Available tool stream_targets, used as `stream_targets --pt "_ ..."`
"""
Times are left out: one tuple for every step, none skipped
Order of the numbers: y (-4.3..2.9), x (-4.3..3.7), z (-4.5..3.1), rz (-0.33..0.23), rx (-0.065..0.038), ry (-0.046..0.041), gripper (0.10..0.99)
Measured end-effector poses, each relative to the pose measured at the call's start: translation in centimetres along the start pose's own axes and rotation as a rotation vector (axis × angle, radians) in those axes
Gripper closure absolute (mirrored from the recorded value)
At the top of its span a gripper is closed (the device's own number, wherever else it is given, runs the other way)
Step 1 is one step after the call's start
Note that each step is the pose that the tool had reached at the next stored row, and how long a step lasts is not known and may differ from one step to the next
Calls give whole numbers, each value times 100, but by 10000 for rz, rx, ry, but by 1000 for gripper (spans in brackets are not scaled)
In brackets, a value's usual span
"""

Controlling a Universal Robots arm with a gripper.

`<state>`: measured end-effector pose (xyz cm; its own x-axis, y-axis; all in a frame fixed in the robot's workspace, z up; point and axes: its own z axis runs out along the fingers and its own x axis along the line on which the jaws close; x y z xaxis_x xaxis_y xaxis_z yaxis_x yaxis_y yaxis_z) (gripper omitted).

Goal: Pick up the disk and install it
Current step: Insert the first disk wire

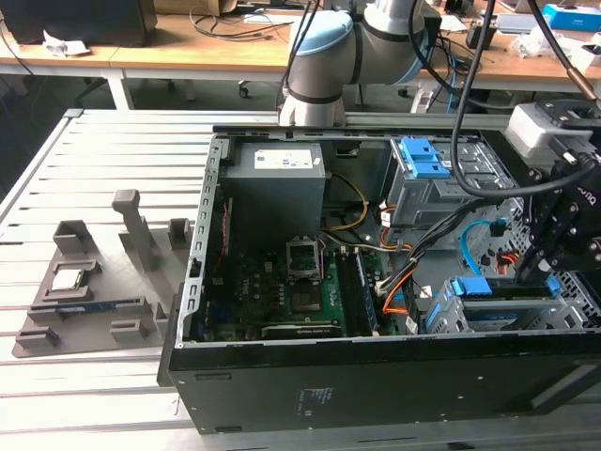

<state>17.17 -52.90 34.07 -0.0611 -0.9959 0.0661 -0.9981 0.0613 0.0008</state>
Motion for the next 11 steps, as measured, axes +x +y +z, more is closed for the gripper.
stream_targets --pt "-1 0 4 0 -1 -1 918" --pt "-6 0 8 -2 2 0 918" --pt "-8 0 17 0 -2 -13 918" --pt "-11 -1 16 0 -2 -10 918" --pt "-13 -1 15 0 -2 -6 918" --pt "-16 14 40 -3 1 4 918" --pt "-15 15 70 -7 1 2 918" --pt "-14 15 73 -7 1 3 918" --pt "-14 14 87 -7 -2 -16 918" --pt "-13 14 97 -6 -4 -25 906" --pt "-13 14 92 -7 -1 -7 906"
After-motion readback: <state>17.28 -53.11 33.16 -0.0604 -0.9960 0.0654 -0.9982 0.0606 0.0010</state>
